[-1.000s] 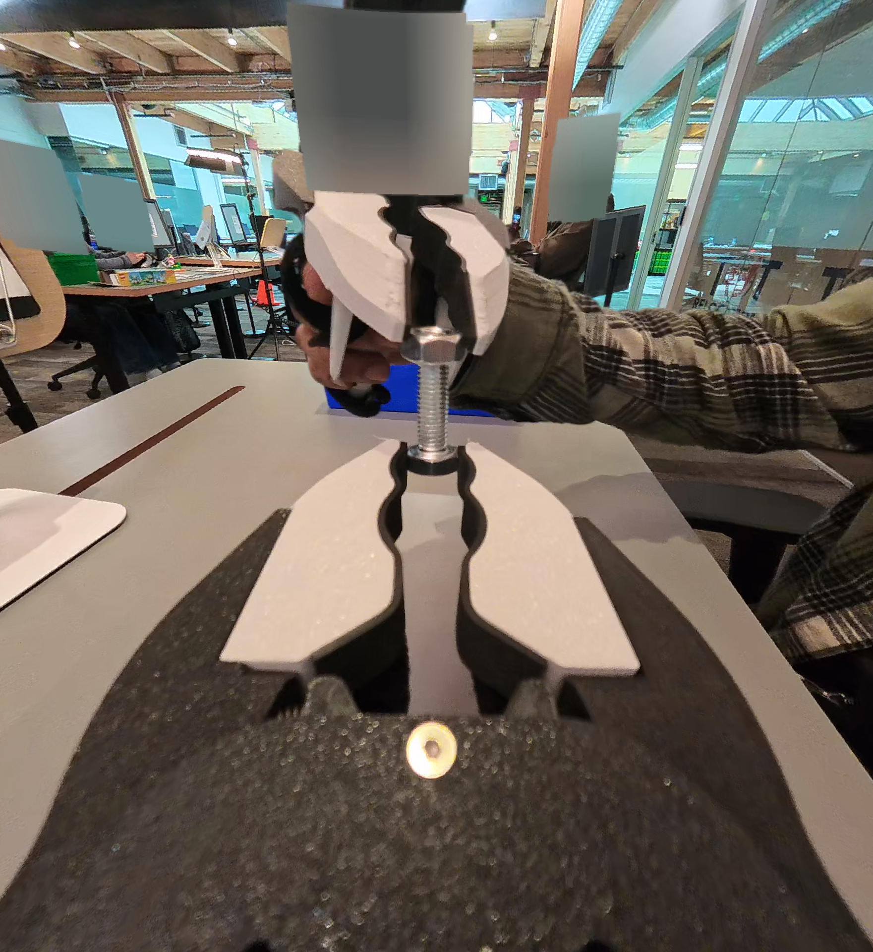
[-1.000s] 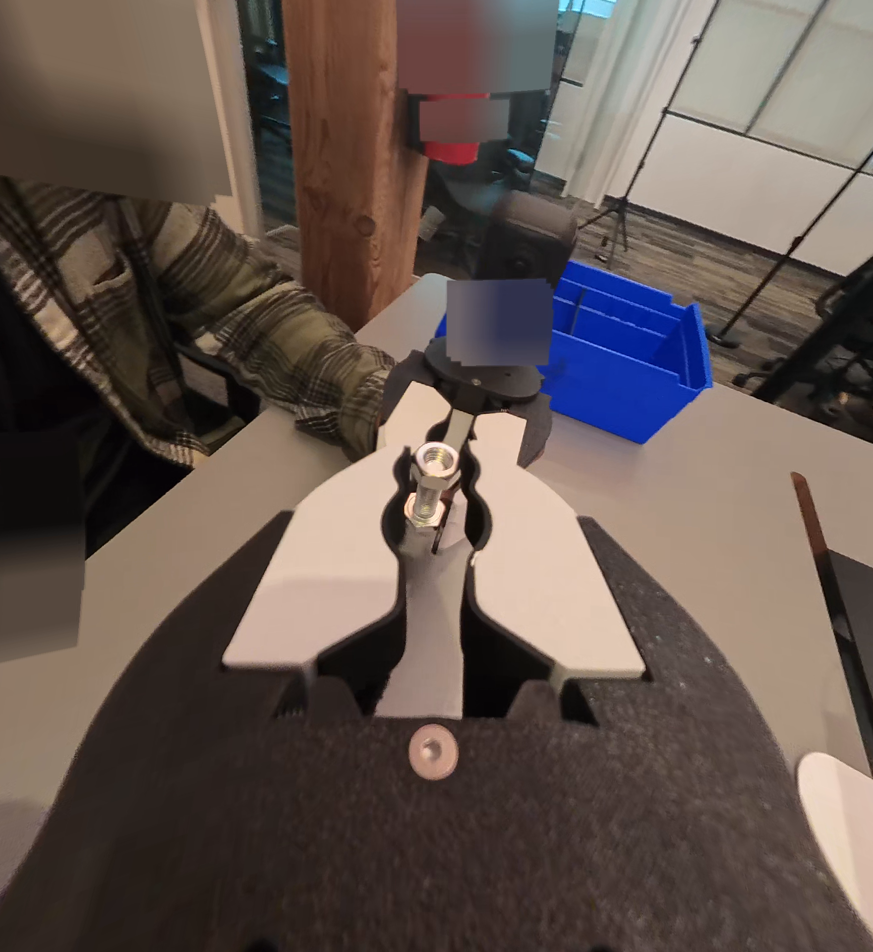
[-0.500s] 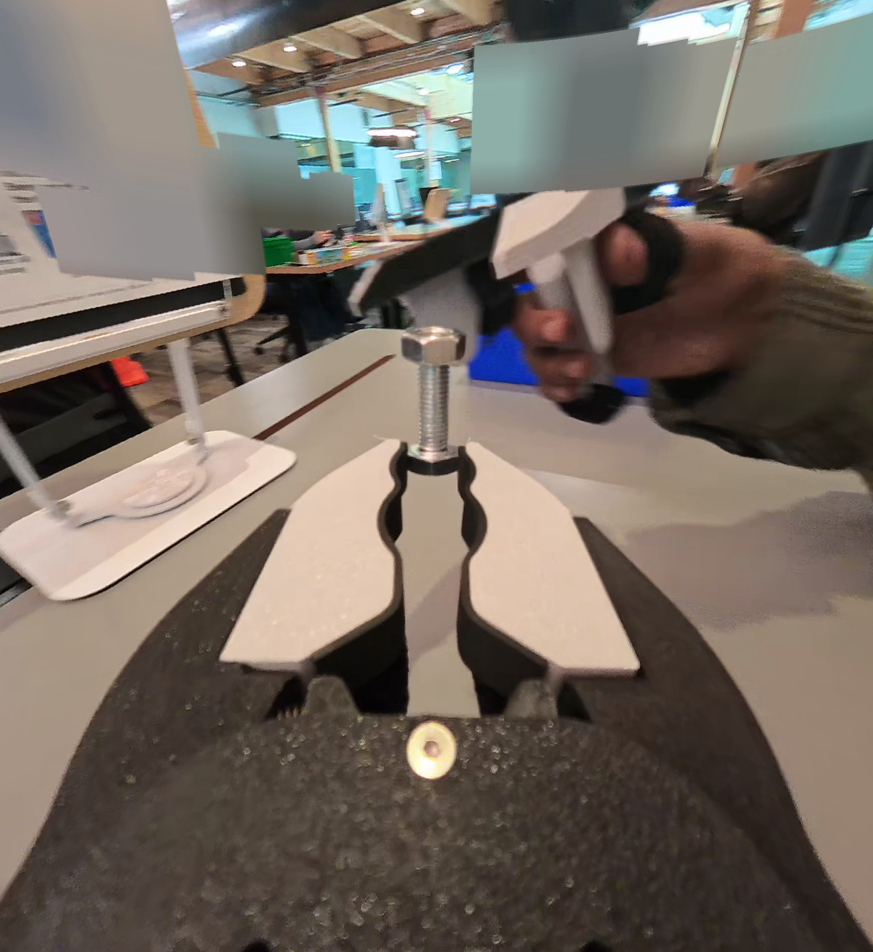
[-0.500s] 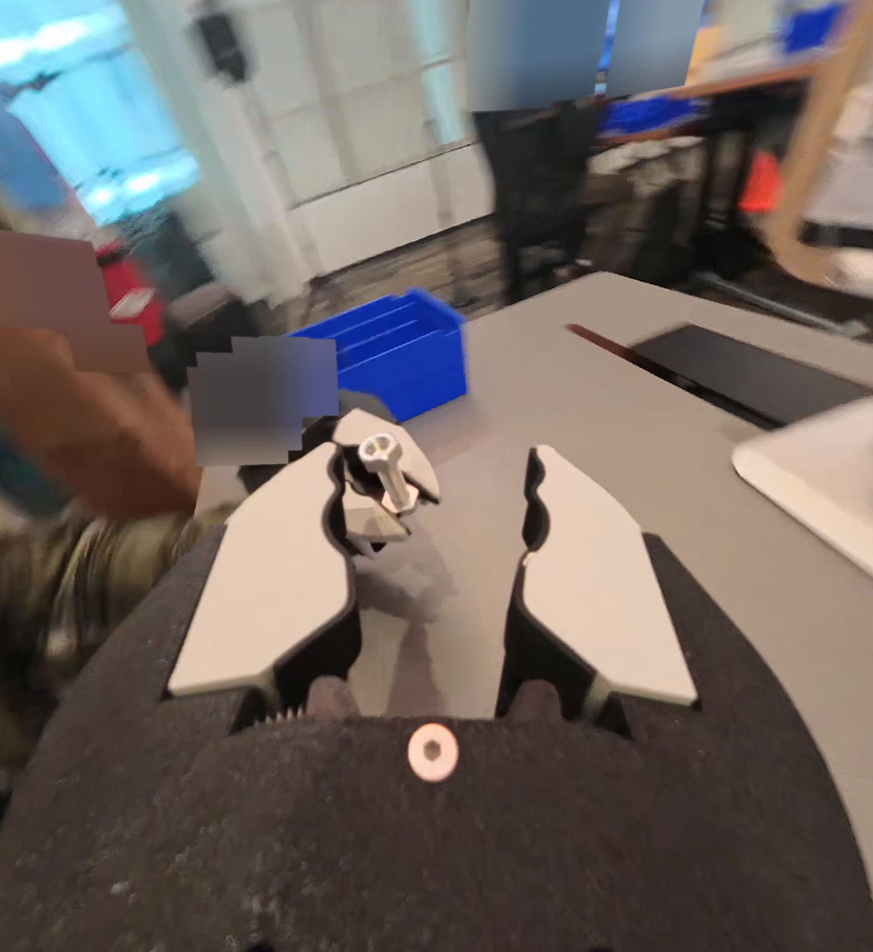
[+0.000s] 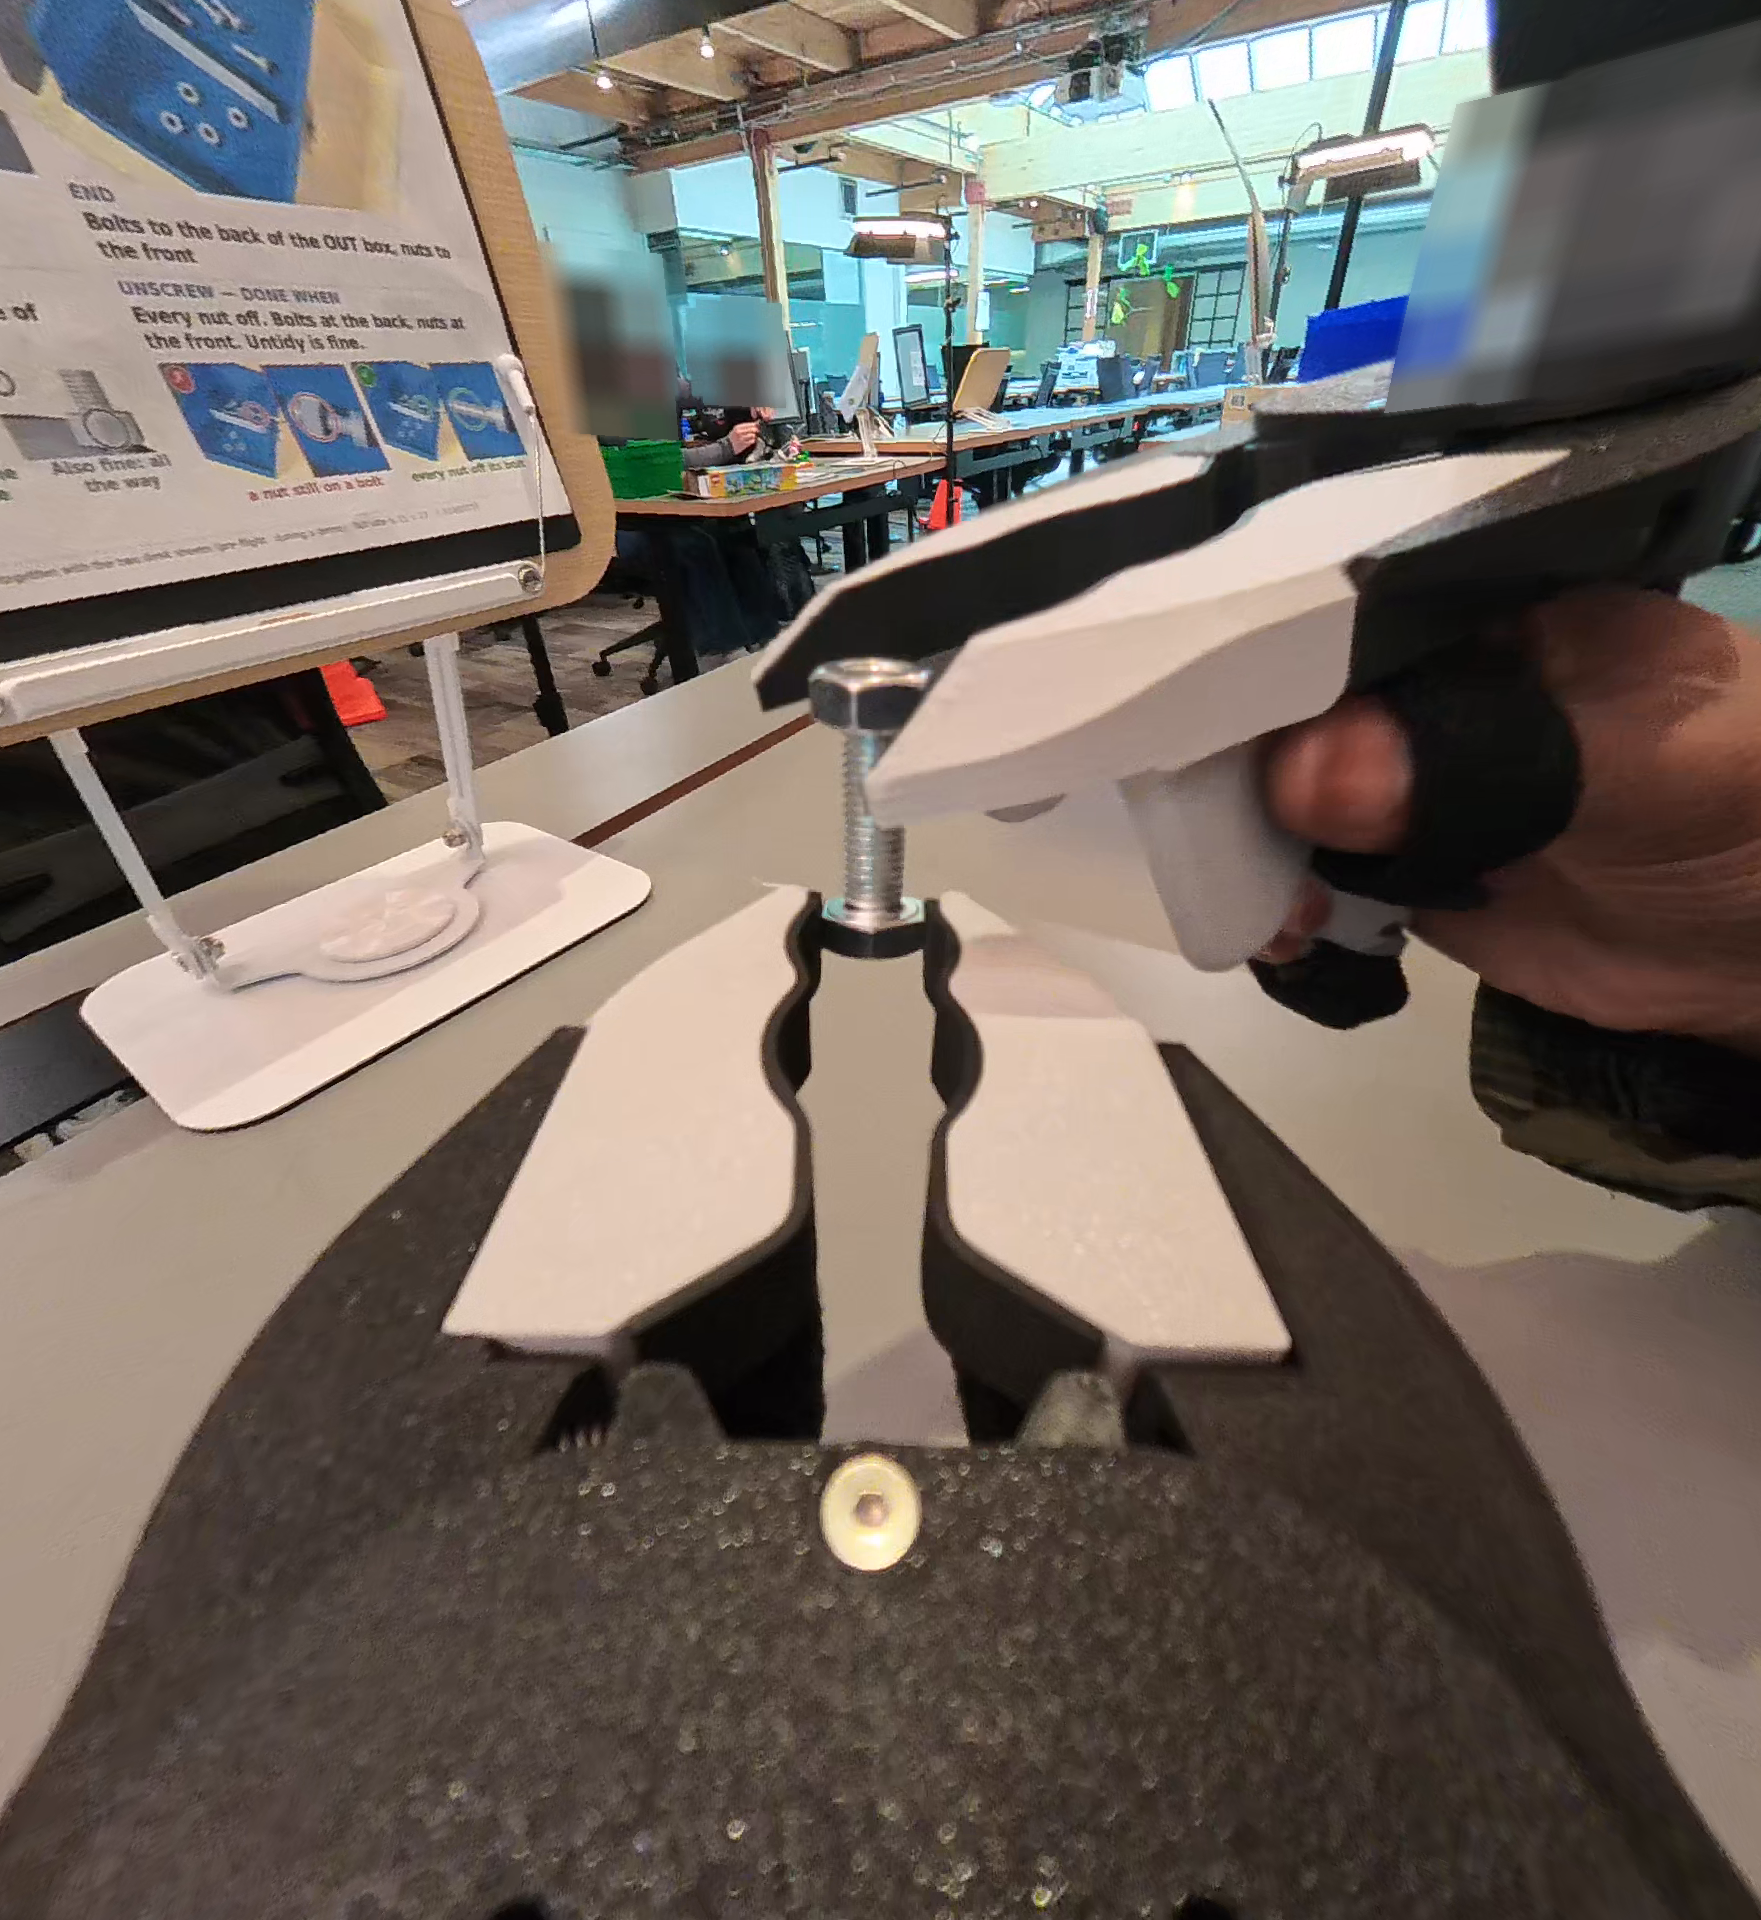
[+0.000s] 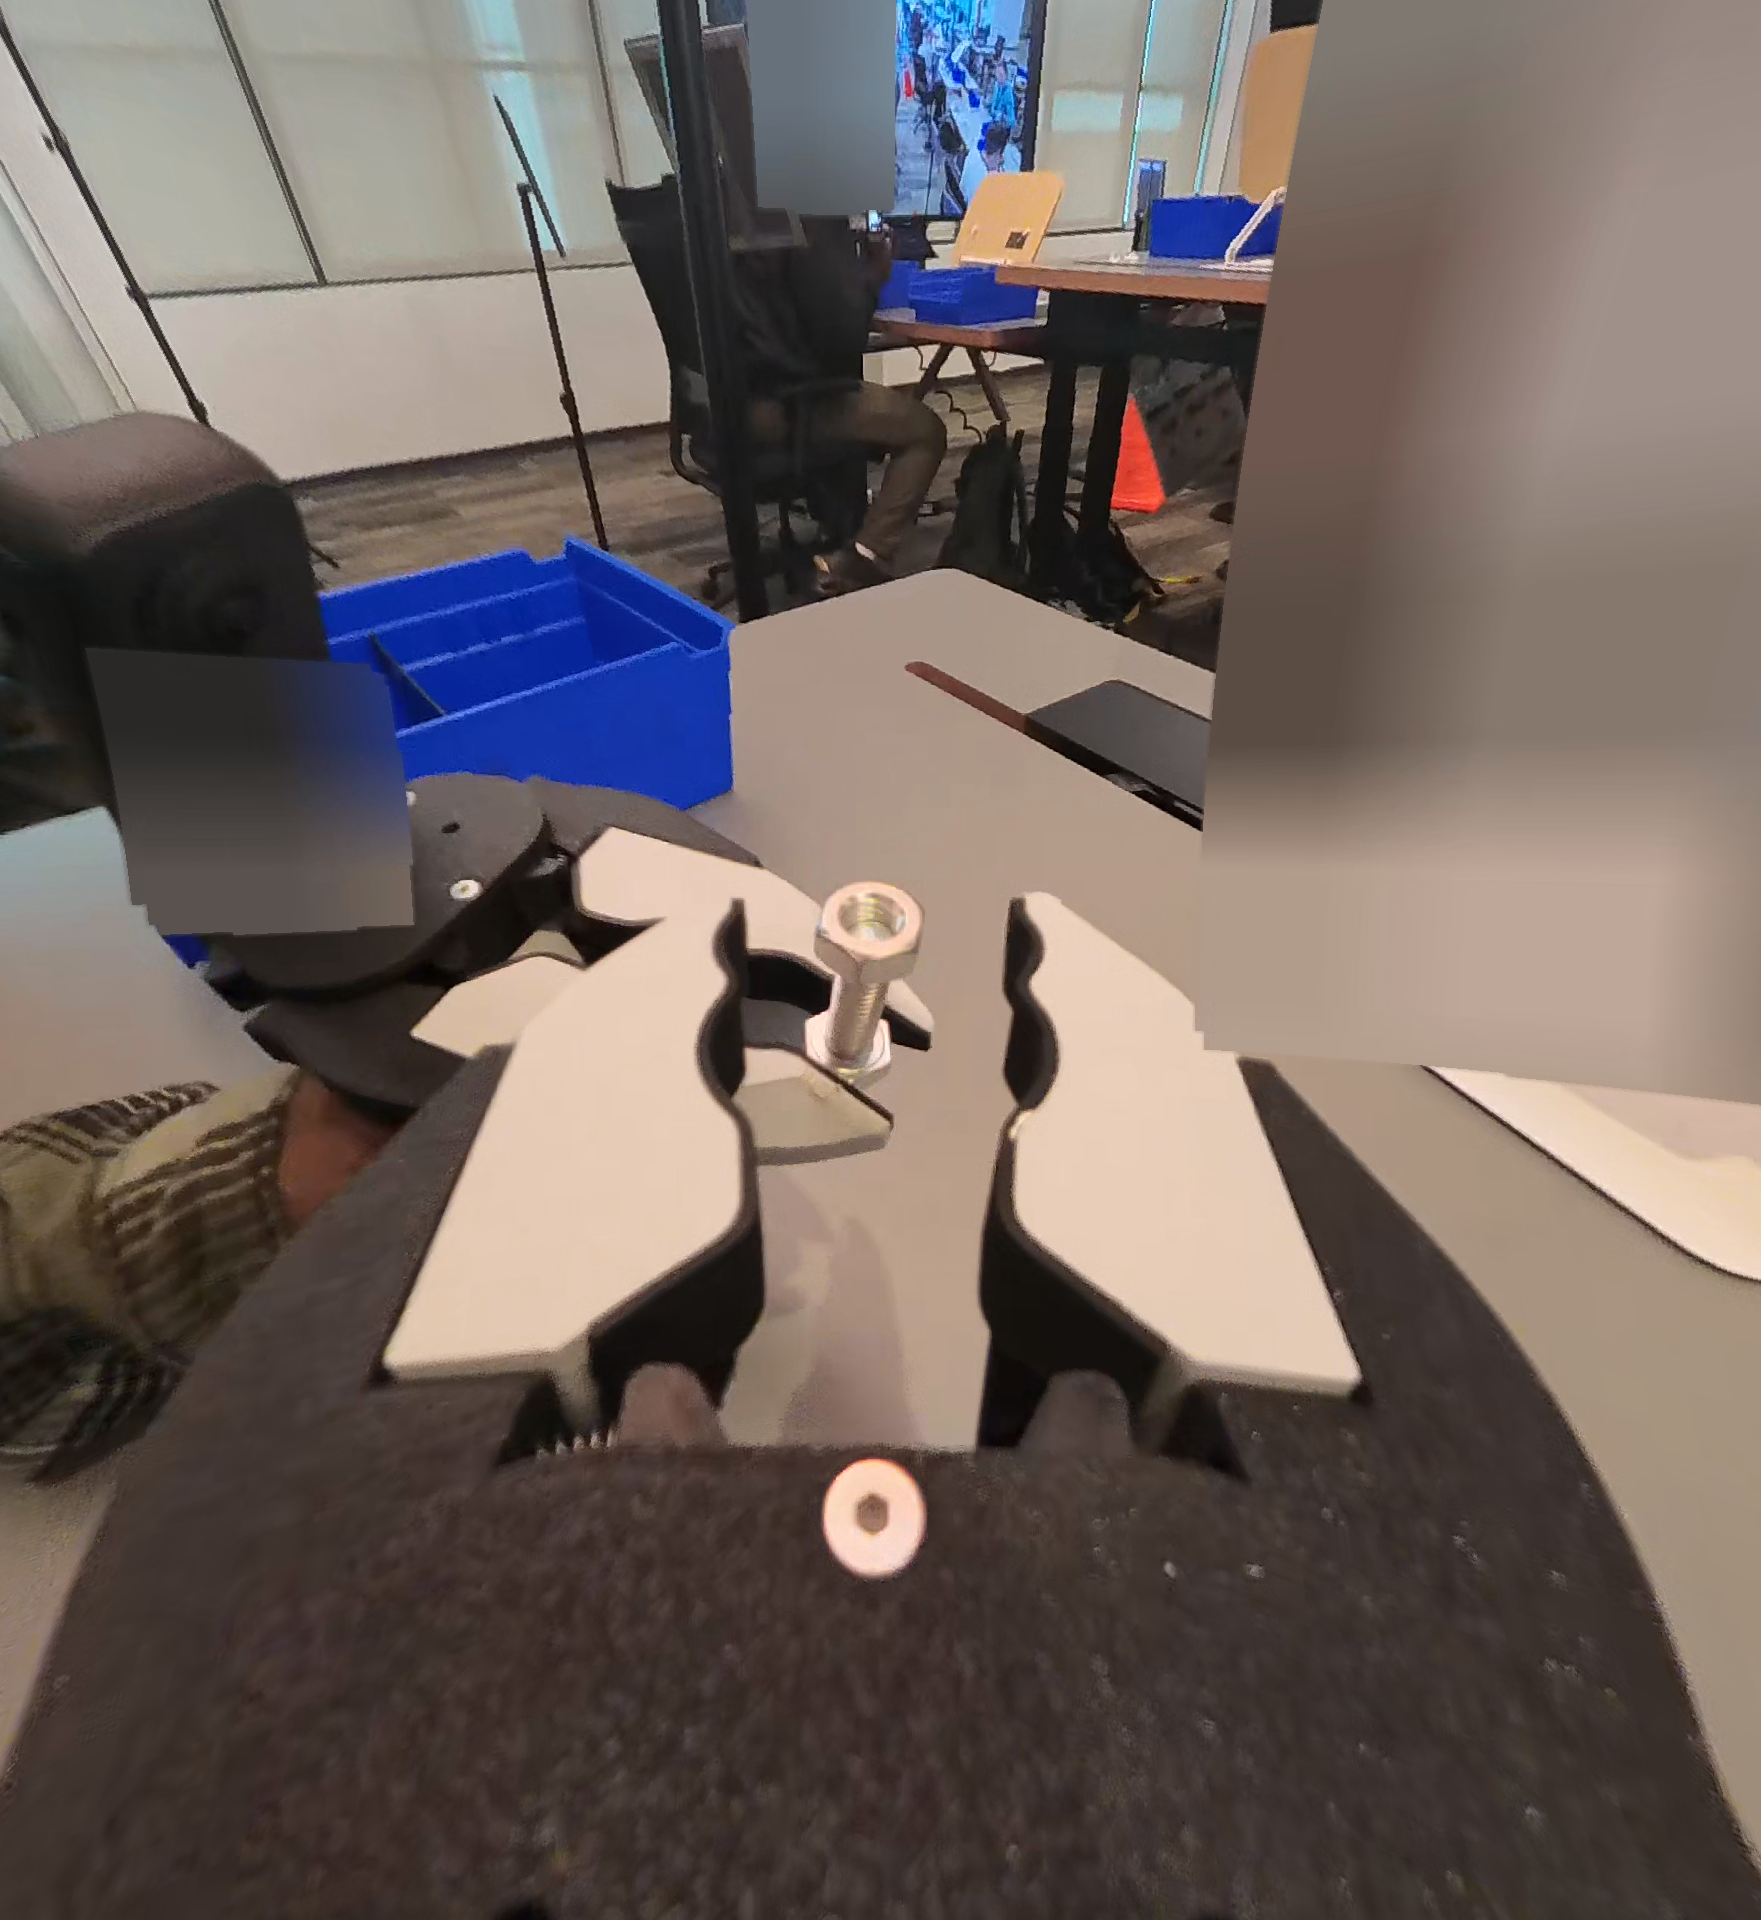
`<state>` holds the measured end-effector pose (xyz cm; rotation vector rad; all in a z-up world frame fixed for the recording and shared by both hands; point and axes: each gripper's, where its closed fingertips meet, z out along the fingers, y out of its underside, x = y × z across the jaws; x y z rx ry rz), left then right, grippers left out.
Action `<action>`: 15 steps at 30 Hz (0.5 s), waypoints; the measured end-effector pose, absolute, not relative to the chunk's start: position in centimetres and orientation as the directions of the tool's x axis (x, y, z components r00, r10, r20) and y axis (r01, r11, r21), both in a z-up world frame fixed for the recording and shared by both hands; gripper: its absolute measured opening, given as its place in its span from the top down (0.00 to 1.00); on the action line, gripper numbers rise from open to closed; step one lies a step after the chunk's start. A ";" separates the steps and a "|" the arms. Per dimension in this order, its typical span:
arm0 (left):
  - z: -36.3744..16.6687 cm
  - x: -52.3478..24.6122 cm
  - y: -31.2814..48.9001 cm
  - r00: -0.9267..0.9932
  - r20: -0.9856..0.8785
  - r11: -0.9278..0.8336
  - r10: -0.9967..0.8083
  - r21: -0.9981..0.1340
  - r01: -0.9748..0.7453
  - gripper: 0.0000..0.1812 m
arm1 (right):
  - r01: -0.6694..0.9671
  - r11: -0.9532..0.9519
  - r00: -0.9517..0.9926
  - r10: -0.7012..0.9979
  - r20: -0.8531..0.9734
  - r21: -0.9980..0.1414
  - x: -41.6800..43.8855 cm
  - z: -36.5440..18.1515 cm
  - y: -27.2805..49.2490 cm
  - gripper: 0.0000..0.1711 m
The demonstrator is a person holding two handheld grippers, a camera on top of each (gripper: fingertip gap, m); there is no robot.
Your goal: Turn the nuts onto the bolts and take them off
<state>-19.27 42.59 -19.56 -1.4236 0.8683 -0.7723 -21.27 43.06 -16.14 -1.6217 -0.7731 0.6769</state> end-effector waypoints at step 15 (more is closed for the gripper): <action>-18.5 -18.6 40.7 0.326 0.038 -0.023 -0.945 -0.999 0.049 0.90 | 0.108 0.017 0.326 0.944 0.051 -0.994 -21.4 -14.7 41.0 0.89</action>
